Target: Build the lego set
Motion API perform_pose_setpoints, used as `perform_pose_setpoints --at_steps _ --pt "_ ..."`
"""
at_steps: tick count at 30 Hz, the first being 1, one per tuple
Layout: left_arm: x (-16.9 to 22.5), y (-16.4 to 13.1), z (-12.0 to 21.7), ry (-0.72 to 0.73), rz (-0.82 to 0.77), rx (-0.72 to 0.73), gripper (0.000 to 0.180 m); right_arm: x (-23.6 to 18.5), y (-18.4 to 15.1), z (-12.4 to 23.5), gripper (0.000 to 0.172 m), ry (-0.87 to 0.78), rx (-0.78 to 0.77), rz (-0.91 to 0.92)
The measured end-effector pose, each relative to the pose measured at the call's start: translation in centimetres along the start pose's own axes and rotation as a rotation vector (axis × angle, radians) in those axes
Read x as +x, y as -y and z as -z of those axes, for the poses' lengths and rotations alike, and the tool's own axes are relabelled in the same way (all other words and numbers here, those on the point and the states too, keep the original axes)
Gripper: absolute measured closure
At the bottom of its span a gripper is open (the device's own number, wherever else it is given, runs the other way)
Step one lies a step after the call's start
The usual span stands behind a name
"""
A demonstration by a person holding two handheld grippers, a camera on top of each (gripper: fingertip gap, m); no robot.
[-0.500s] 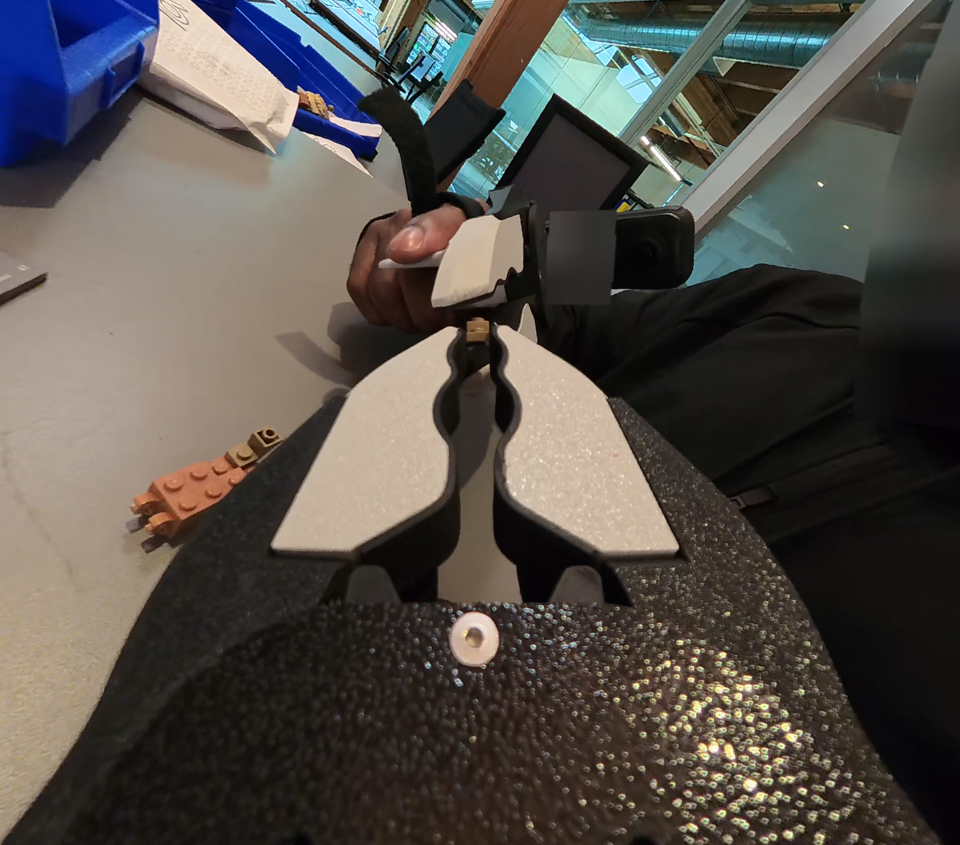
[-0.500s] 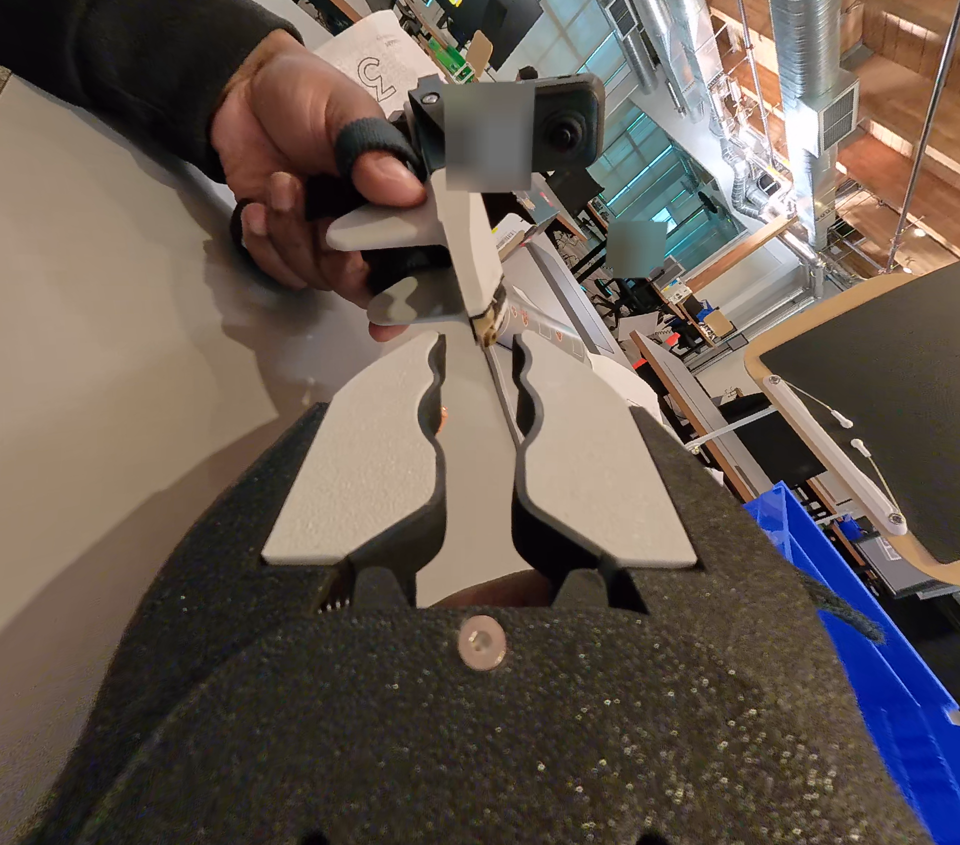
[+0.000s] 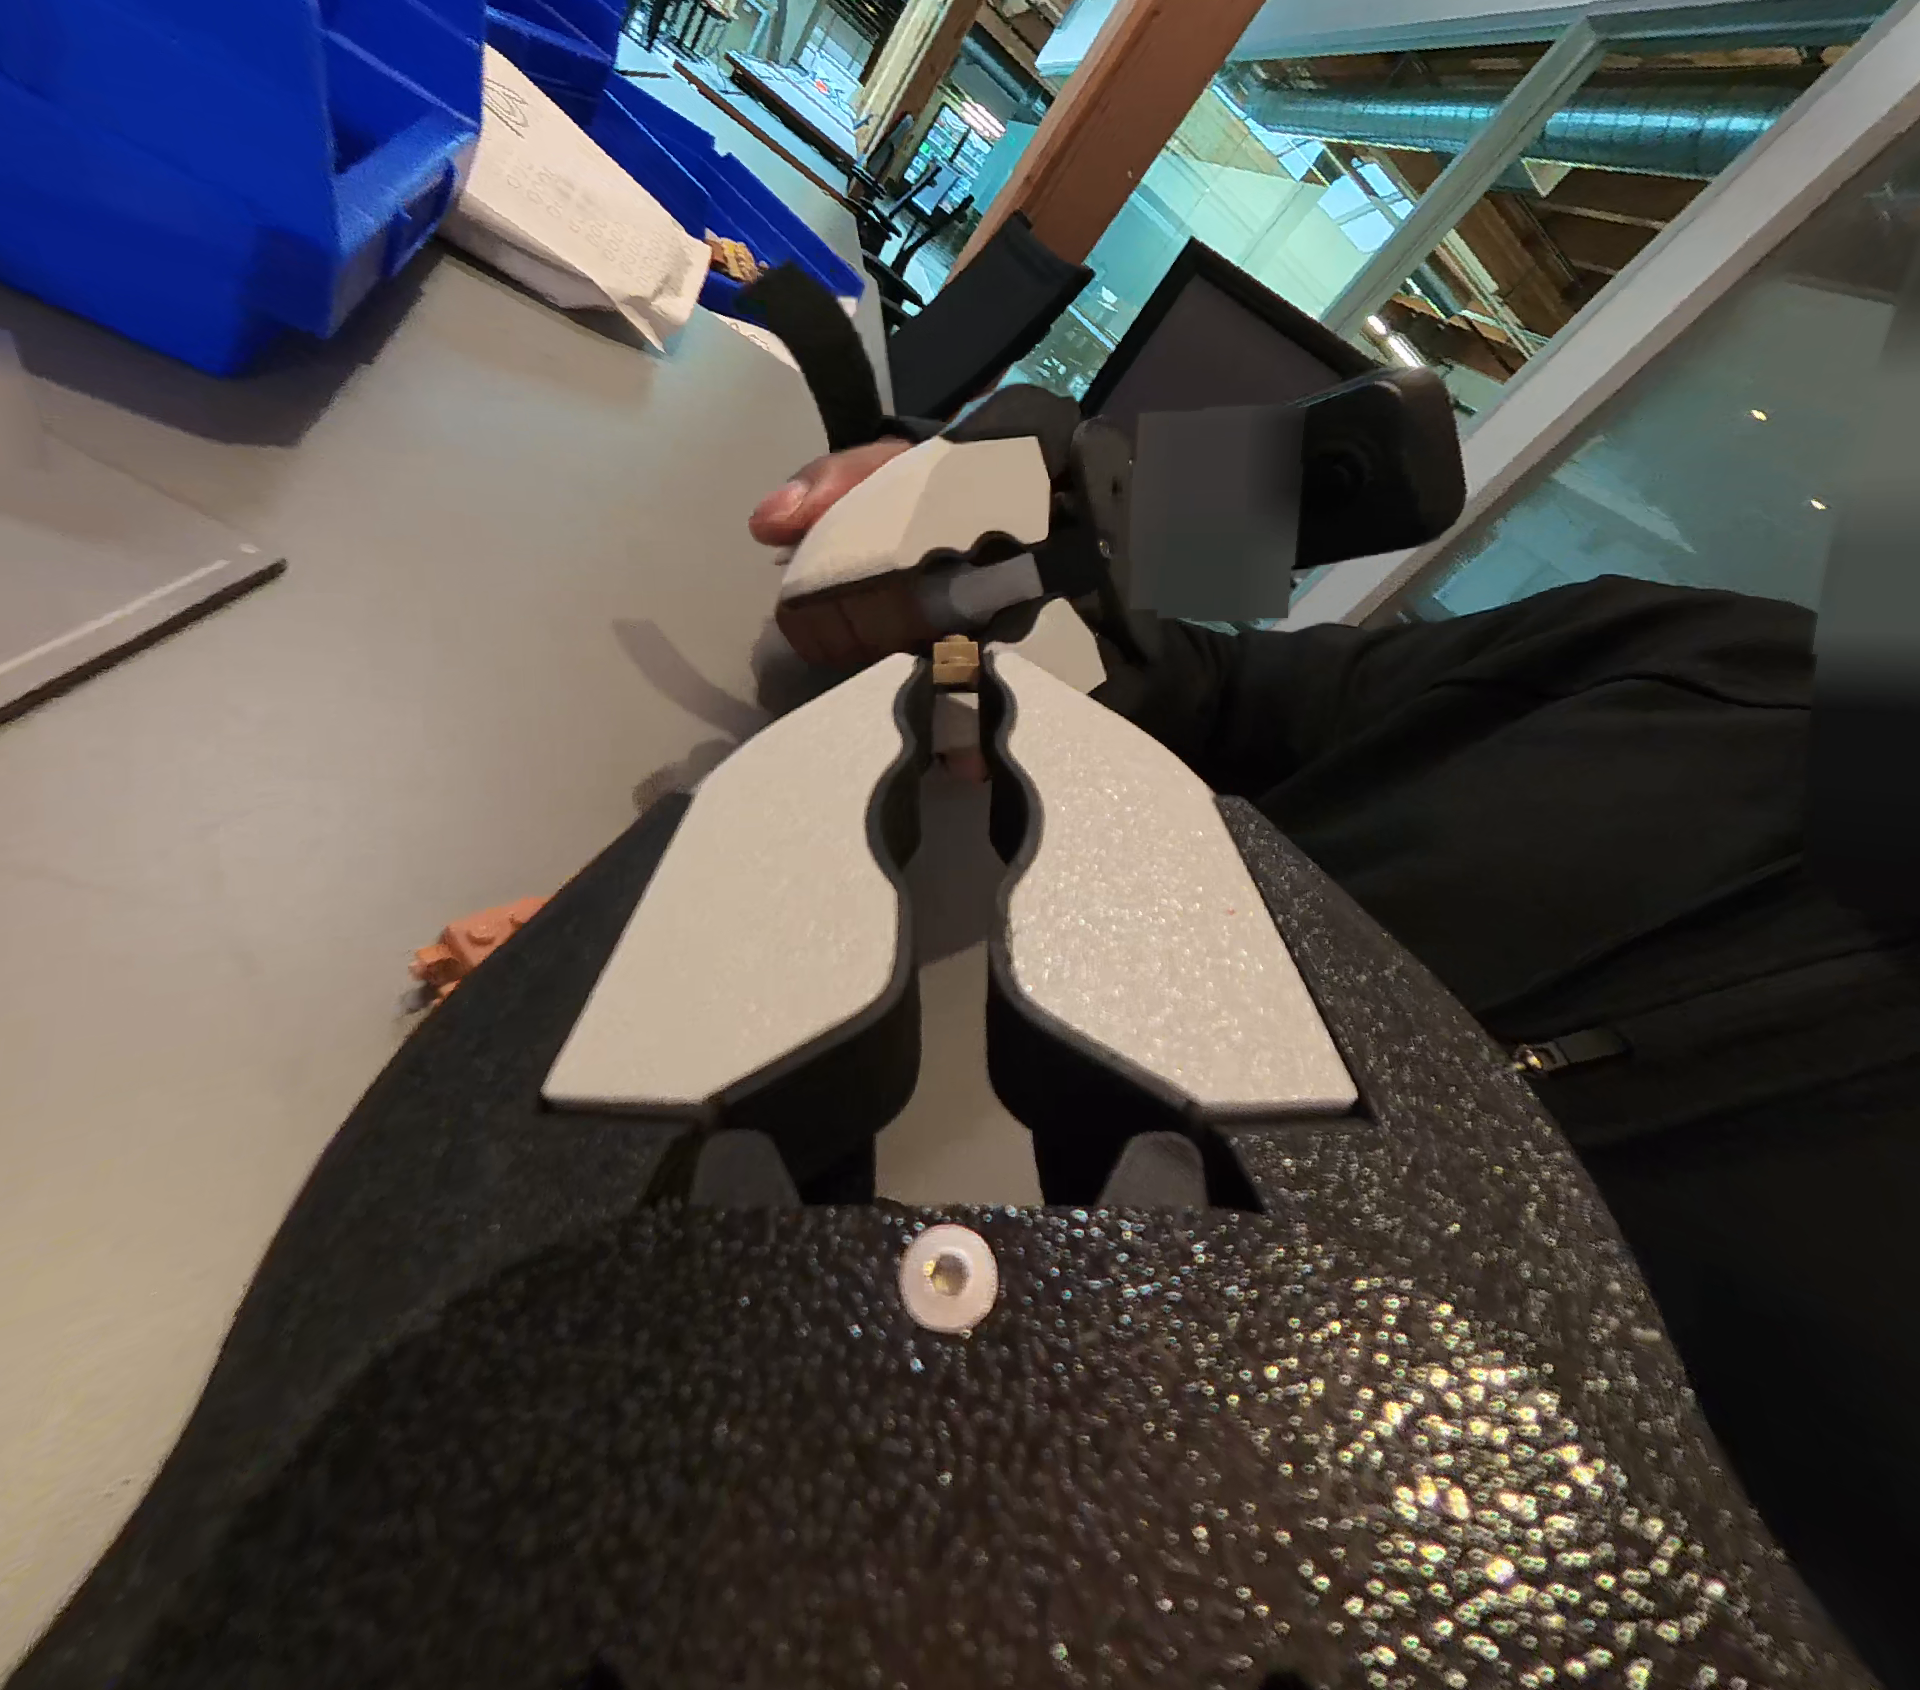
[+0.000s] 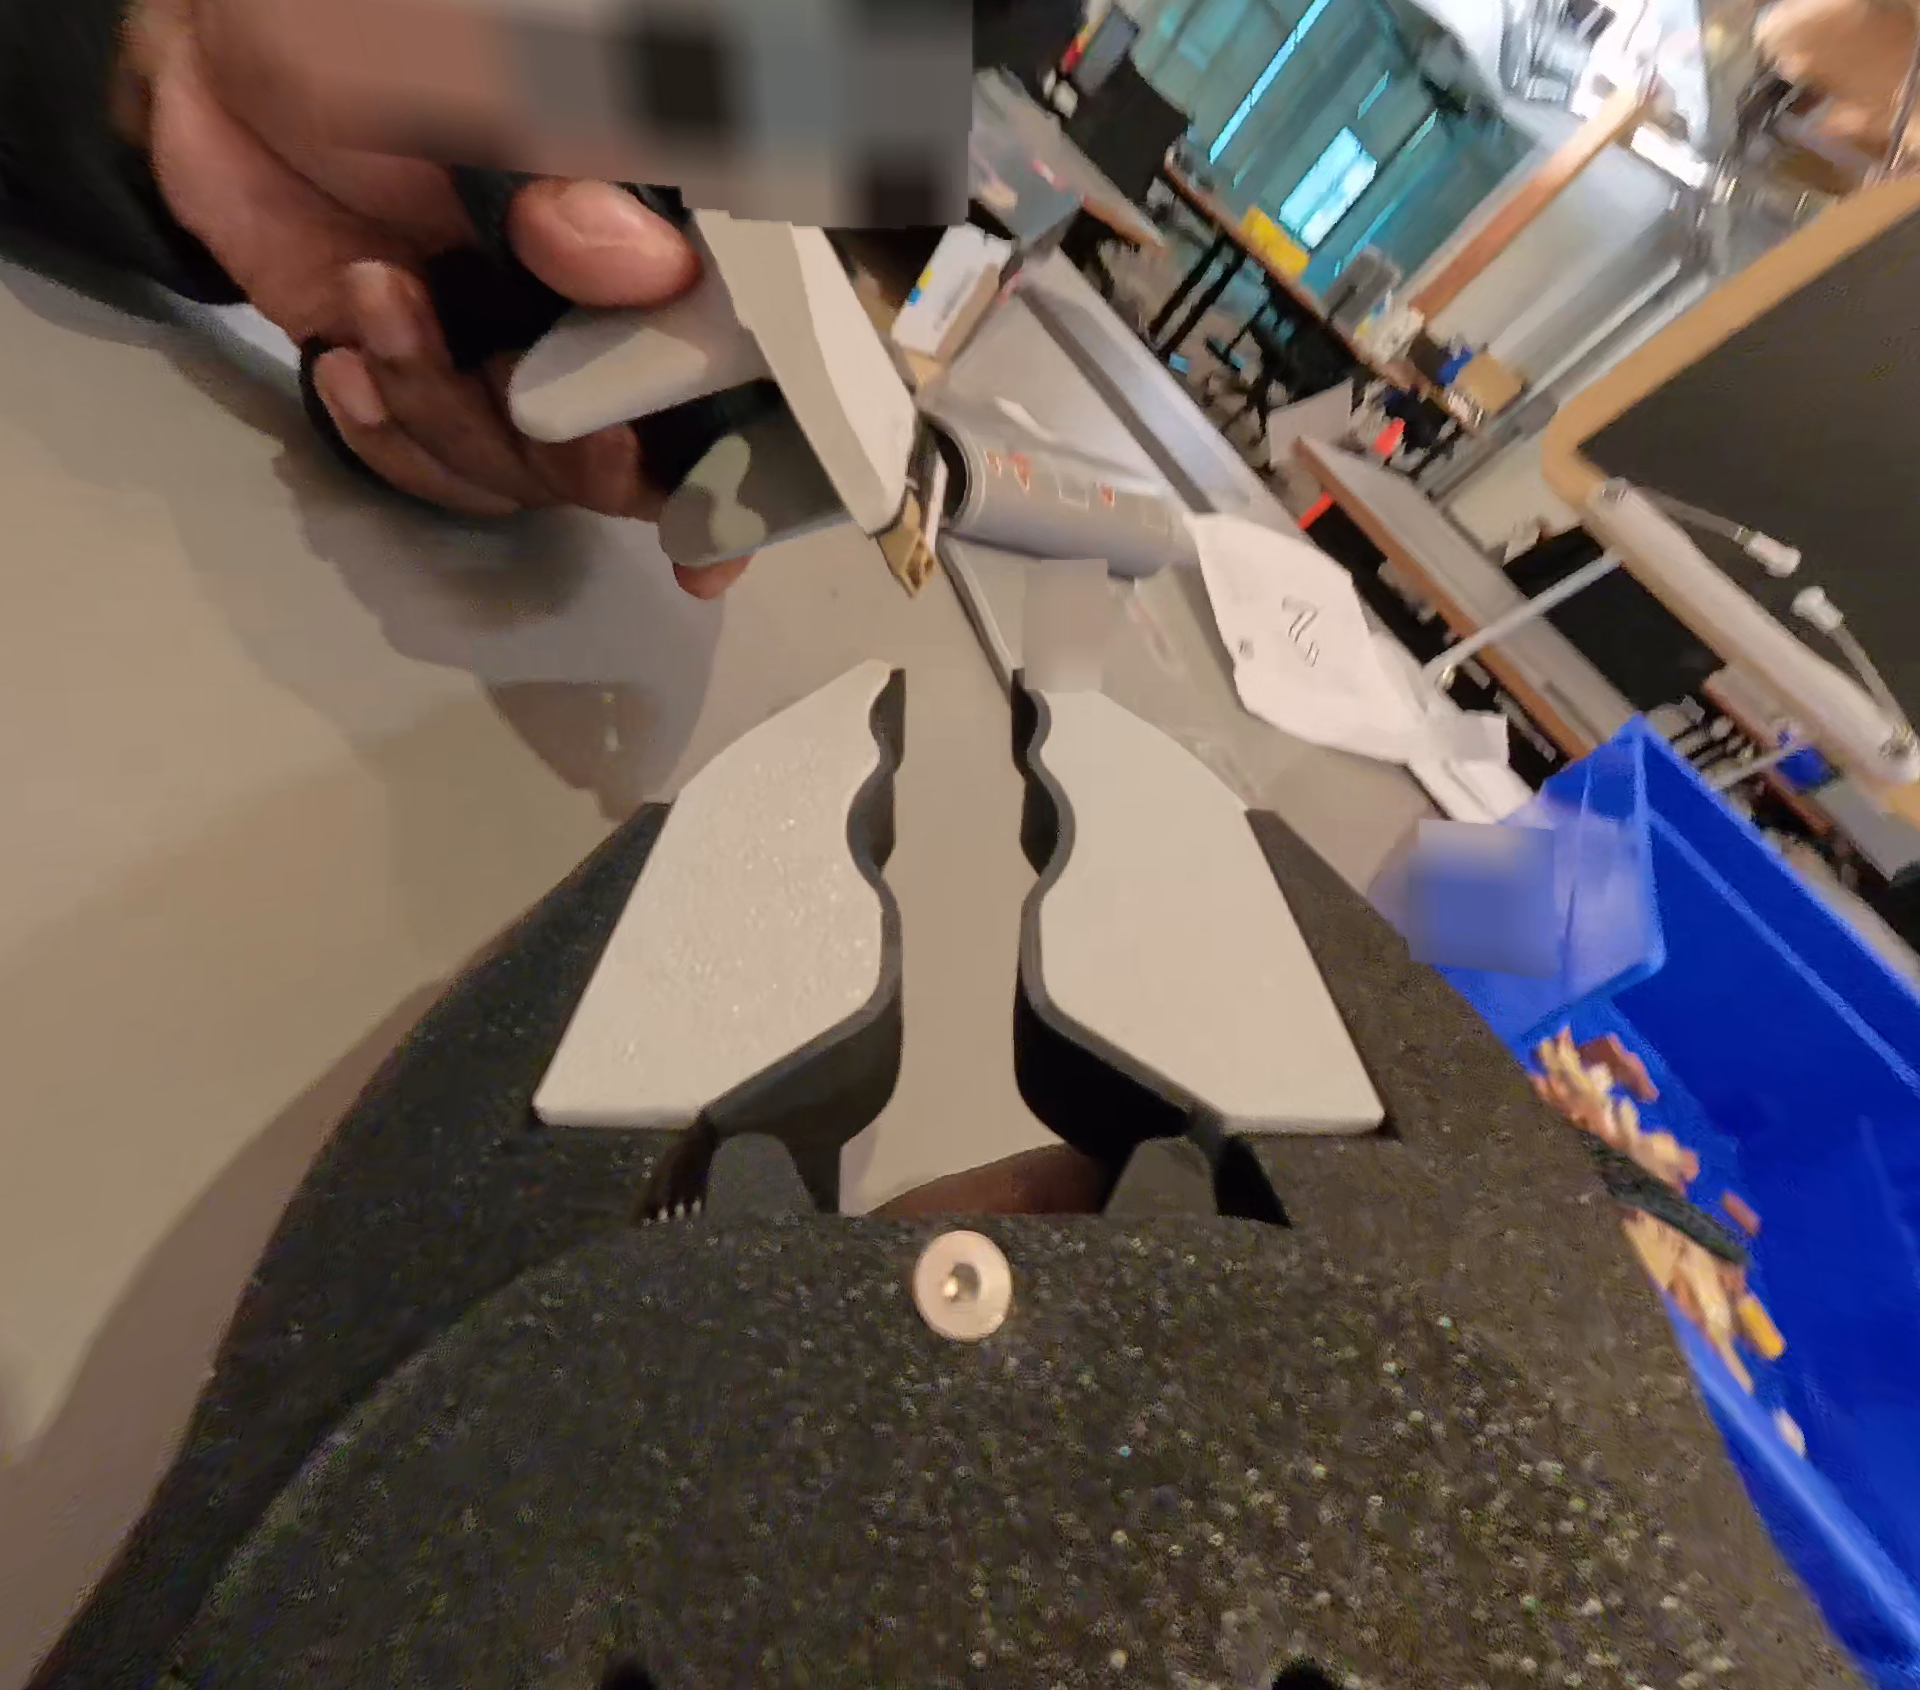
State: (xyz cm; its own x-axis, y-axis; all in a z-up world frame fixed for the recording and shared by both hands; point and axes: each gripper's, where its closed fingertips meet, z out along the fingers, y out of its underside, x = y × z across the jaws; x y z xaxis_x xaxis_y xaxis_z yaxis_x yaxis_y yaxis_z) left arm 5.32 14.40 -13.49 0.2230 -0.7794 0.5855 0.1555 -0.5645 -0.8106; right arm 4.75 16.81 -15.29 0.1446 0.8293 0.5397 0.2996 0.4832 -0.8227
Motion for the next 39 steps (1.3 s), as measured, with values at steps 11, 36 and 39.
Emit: perform_pose_setpoints --at_steps 11,36,39 --pt "-0.6 0.2 0.2 0.032 0.006 0.007 0.173 -0.1 -2.0 -0.7 0.153 0.012 -0.112 -0.046" --pt "0.2 -0.1 0.1 -0.034 0.022 -0.01 0.173 -0.4 1.0 0.6 0.154 0.042 0.06 -0.034" --pt "0.2 -0.1 0.0 -0.026 0.024 -0.012 0.173 -0.7 1.6 0.7 0.154 0.038 0.093 0.003"
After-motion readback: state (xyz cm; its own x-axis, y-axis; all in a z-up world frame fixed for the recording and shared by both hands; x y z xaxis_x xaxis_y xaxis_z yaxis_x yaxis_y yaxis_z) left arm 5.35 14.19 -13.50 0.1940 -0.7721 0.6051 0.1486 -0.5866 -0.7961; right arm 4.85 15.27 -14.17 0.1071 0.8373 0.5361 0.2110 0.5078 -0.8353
